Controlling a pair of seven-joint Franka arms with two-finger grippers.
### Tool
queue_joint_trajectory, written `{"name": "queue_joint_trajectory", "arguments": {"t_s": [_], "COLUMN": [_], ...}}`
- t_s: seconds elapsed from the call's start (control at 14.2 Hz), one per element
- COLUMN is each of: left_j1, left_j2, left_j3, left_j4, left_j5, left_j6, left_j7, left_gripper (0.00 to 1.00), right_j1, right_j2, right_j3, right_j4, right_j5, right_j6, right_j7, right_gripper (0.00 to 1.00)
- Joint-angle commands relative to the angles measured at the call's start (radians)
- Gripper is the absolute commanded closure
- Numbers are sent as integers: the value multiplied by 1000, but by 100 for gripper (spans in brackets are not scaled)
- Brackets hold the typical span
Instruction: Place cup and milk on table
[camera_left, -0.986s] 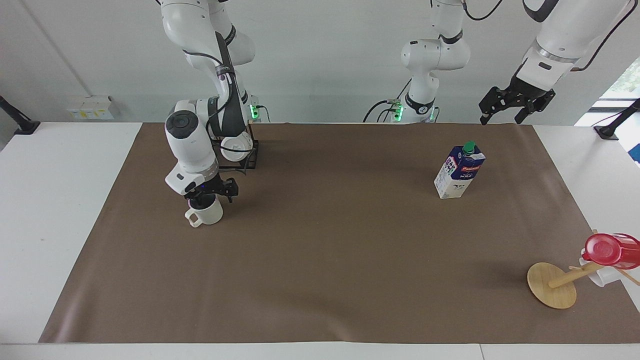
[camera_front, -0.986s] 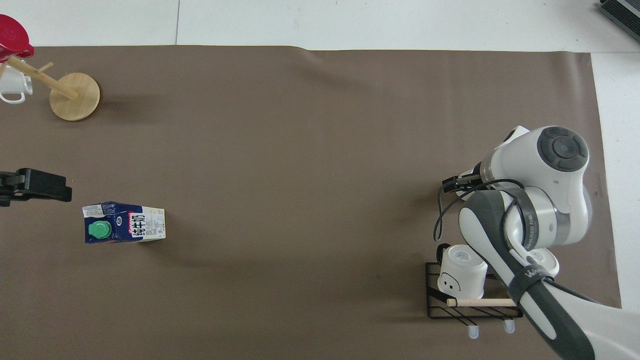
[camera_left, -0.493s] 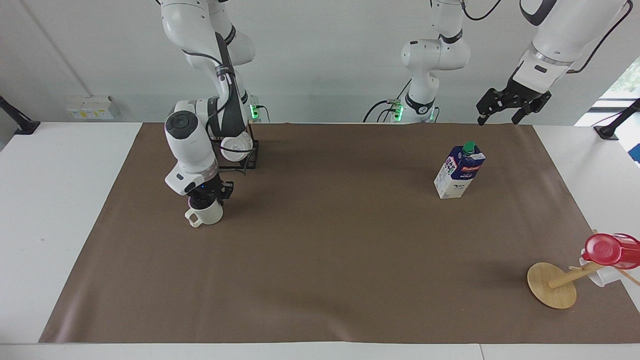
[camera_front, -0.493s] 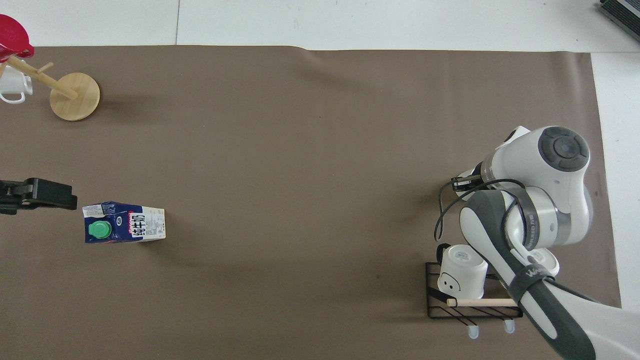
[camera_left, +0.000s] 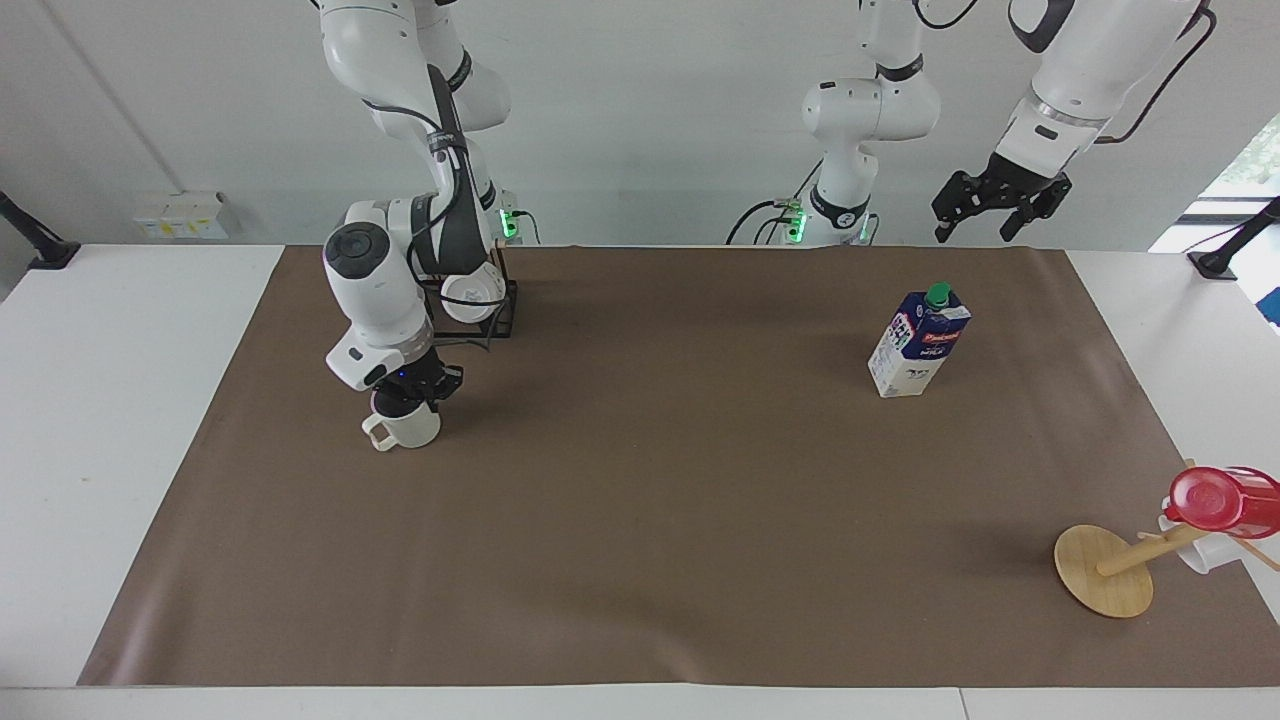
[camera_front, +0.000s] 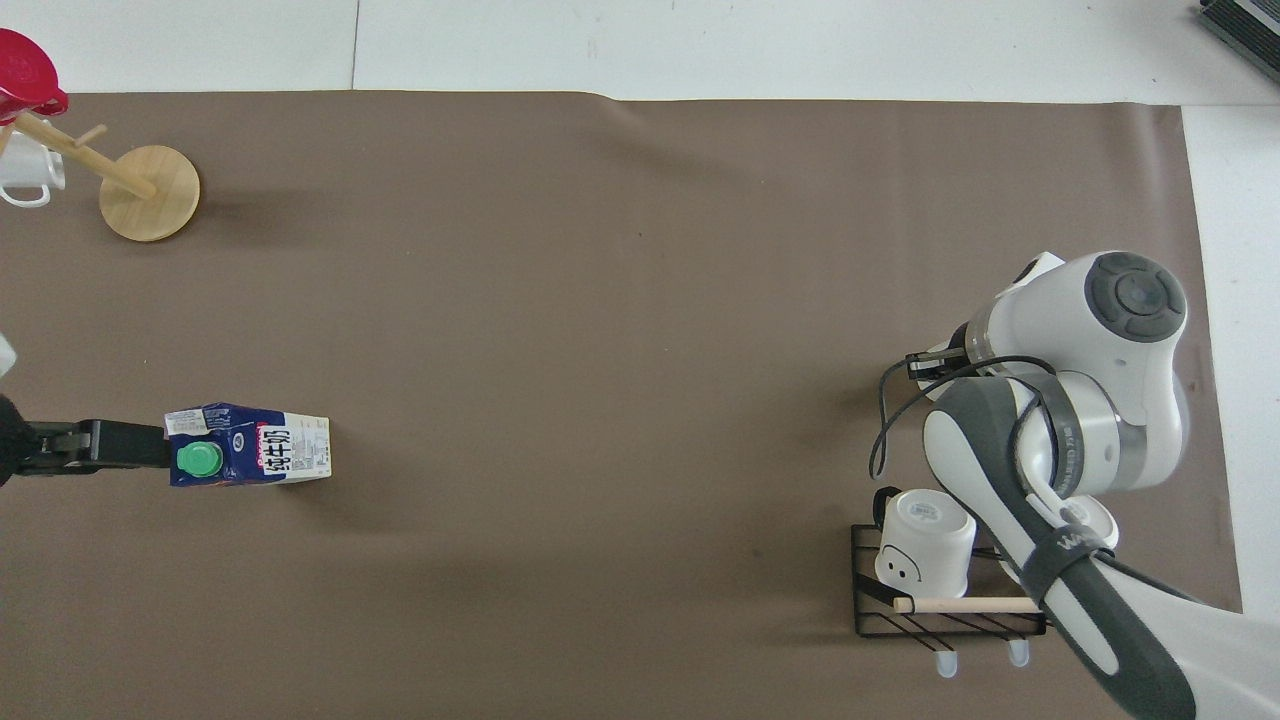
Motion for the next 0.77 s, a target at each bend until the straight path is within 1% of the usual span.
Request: {"name": "queue_joint_trajectory", "arguments": {"t_s": [0.0, 0.21, 0.42, 0.7], "left_j1": [-15, -18, -29, -29], "left_j2": [-18, -10, -9, -9], "left_j3": [4, 4, 4, 4], "left_j4": [-34, -35, -63, -95], "left_j5": [13, 13, 13, 13], "left_j6": [29, 37, 66, 104], "left_j7": [-15, -15, -15, -15], "left_gripper": [0, 0, 0, 0], "right_j1": [-4, 4, 7, 91], "right_j2": [-28, -67, -78, -76], "right_j3": [8, 10, 54, 54], "right_j4": [19, 90, 174, 236], "right_j5": [19, 16, 11, -7], "right_j6": [-45, -196, -320, -385], "right_j7": [-48, -69, -41, 45], "right_gripper": [100, 100, 100, 100]}}
